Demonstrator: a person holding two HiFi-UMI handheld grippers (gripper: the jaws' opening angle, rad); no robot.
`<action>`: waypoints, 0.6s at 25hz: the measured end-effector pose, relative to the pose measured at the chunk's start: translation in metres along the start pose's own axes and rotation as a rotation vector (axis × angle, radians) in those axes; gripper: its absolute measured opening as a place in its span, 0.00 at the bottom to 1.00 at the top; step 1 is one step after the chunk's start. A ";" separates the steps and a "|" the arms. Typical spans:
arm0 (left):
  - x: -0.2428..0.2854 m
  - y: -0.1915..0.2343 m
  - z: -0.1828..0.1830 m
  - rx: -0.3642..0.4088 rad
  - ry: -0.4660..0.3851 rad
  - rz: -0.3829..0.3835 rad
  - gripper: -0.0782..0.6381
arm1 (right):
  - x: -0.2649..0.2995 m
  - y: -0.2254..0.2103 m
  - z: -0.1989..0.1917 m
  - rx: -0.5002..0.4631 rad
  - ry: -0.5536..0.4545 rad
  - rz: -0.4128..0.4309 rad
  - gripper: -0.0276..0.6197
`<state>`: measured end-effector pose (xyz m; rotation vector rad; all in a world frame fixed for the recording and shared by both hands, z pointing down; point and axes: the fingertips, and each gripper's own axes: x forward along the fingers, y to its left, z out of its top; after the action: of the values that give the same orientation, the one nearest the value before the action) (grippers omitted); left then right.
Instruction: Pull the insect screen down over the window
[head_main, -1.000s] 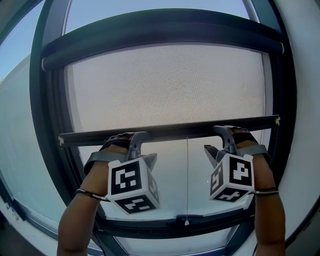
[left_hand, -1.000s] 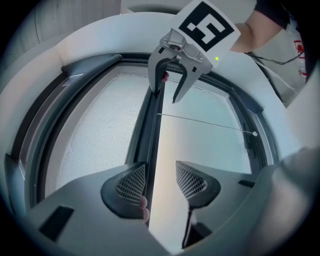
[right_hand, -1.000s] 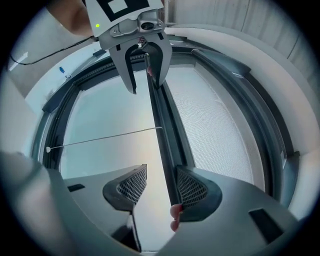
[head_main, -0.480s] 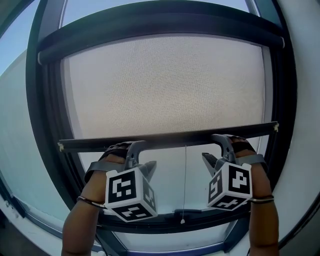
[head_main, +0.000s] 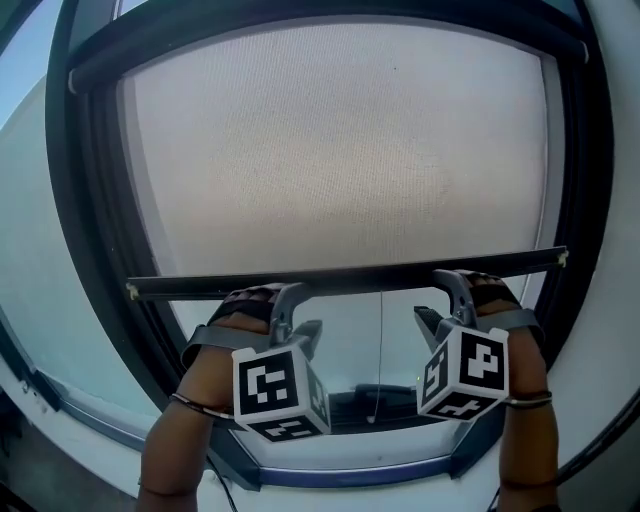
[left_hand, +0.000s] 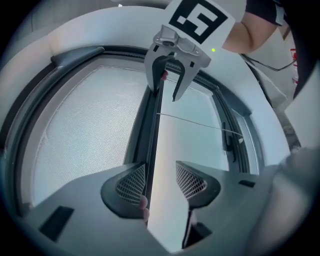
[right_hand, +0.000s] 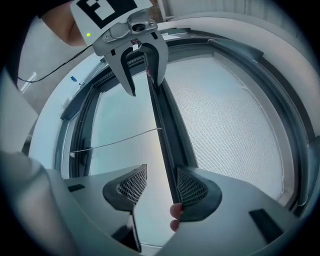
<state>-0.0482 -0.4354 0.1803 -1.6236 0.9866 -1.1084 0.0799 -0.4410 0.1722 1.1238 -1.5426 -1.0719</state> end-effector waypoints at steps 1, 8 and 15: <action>0.001 -0.002 0.000 -0.007 -0.005 0.004 0.38 | 0.000 0.002 -0.001 0.004 -0.004 0.000 0.34; 0.005 -0.011 -0.004 -0.037 -0.024 -0.008 0.34 | 0.005 0.015 -0.001 0.044 -0.027 0.031 0.34; 0.018 -0.053 -0.014 -0.064 -0.007 -0.090 0.34 | 0.017 0.056 -0.008 0.071 -0.025 0.102 0.34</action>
<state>-0.0505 -0.4409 0.2375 -1.7376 0.9606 -1.1406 0.0755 -0.4471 0.2312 1.0707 -1.6510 -0.9733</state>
